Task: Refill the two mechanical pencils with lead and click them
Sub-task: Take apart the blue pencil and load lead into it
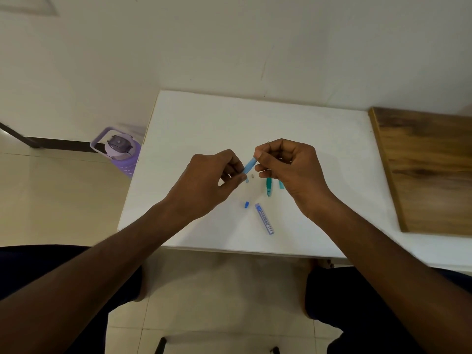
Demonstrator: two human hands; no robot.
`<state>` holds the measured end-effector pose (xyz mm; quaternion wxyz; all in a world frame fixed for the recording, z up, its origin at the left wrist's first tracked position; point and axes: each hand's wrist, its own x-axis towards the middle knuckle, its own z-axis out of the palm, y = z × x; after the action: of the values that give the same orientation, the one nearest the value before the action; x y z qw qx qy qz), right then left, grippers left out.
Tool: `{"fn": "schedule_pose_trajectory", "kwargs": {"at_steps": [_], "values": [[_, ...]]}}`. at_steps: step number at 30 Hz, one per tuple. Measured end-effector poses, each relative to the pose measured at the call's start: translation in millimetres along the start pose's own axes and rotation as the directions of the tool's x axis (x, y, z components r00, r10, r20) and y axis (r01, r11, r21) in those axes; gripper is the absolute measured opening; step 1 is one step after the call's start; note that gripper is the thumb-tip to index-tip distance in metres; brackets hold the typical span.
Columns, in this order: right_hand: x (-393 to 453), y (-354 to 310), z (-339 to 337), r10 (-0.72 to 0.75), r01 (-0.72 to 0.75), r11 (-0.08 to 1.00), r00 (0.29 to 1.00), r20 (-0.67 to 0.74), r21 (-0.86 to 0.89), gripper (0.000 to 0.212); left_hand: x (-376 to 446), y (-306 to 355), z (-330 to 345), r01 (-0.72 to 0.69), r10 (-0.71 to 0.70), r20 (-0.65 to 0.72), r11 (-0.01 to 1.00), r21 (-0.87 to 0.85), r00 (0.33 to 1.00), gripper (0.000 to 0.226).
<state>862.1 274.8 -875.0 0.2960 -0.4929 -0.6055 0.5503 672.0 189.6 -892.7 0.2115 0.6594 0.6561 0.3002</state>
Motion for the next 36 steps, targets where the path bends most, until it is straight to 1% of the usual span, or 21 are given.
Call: {"fn": "schedule_pose_trajectory", "kwargs": {"at_steps": [4, 8, 13, 15, 17, 18, 19, 20, 21, 22, 23, 25, 28, 33, 36], "values": [[4, -10, 1, -0.051, 0.053, 0.996, 0.998, 0.025, -0.065, 0.017, 2, 2, 1, 0.031, -0.033, -0.037, 0.997, -0.064, 0.999, 0.022], [10, -24, 5, -0.101, 0.104, 0.990, 0.994, 0.039, -0.099, 0.023, 2, 3, -3, 0.033, -0.048, -0.118, 0.991, -0.127, 0.992, 0.022], [14, -30, 10, -0.159, 0.169, 0.969, 0.985, 0.072, -0.178, 0.025, 4, 4, -6, 0.053, -0.082, -0.169, 0.985, -0.165, 0.982, 0.022], [18, -30, 10, -0.163, 0.175, 0.969, 0.983, 0.080, -0.173, 0.027, 4, 3, -7, 0.073, -0.106, -0.180, 0.981, -0.178, 0.978, 0.022], [23, -24, 7, -0.133, 0.139, 0.975, 0.990, 0.043, -0.172, 0.023, 5, -1, -9, 0.121, -0.158, -0.203, 0.976, -0.182, 0.966, 0.023], [25, -20, 5, -0.130, 0.131, 0.962, 0.991, 0.018, -0.238, 0.019, 5, -4, -11, 0.147, -0.187, -0.216, 0.971, -0.186, 0.958, 0.022], [27, -14, 2, -0.154, 0.148, 0.918, 0.988, 0.014, -0.369, 0.014, 6, -7, -13, 0.167, -0.209, -0.225, 0.967, -0.190, 0.952, 0.021], [28, -6, -1, -0.180, 0.180, 0.830, 0.982, 0.052, -0.528, 0.009, 6, -10, -15, 0.182, -0.224, -0.232, 0.965, -0.191, 0.946, 0.020], [28, 0, -2, -0.187, 0.213, 0.718, 0.976, 0.111, -0.663, 0.007, 6, -12, -17, 0.192, -0.234, -0.234, 0.963, -0.188, 0.944, 0.021], [26, 7, -2, -0.179, 0.244, 0.613, 0.969, 0.169, -0.751, 0.008, 6, -13, -18, 0.202, -0.242, -0.232, 0.962, -0.183, 0.942, 0.022], [25, 14, -1, -0.169, 0.266, 0.548, 0.964, 0.207, -0.793, 0.011, 6, -14, -19, 0.206, -0.245, -0.229, 0.962, -0.180, 0.942, 0.024], [24, 22, 1, -0.176, 0.287, 0.490, 0.957, 0.229, -0.823, 0.014, 6, -14, -20, 0.197, -0.231, -0.226, 0.967, -0.164, 0.946, 0.025], [26, 27, 3, -0.215, 0.300, 0.410, 0.949, 0.228, -0.861, 0.012, 6, -13, -22, 0.175, -0.206, -0.233, 0.974, -0.145, 0.951, 0.023], [27, 28, 7, -0.242, 0.325, 0.402, 0.939, 0.243, -0.856, 0.011, 6, -12, -20, 0.172, -0.199, -0.234, 0.976, -0.130, 0.952, 0.022], [29, 29, 10, -0.268, 0.360, 0.337, 0.923, 0.278, -0.870, 0.012, 6, -14, -17, 0.178, -0.197, -0.216, 0.978, -0.105, 0.956, 0.023]]}}
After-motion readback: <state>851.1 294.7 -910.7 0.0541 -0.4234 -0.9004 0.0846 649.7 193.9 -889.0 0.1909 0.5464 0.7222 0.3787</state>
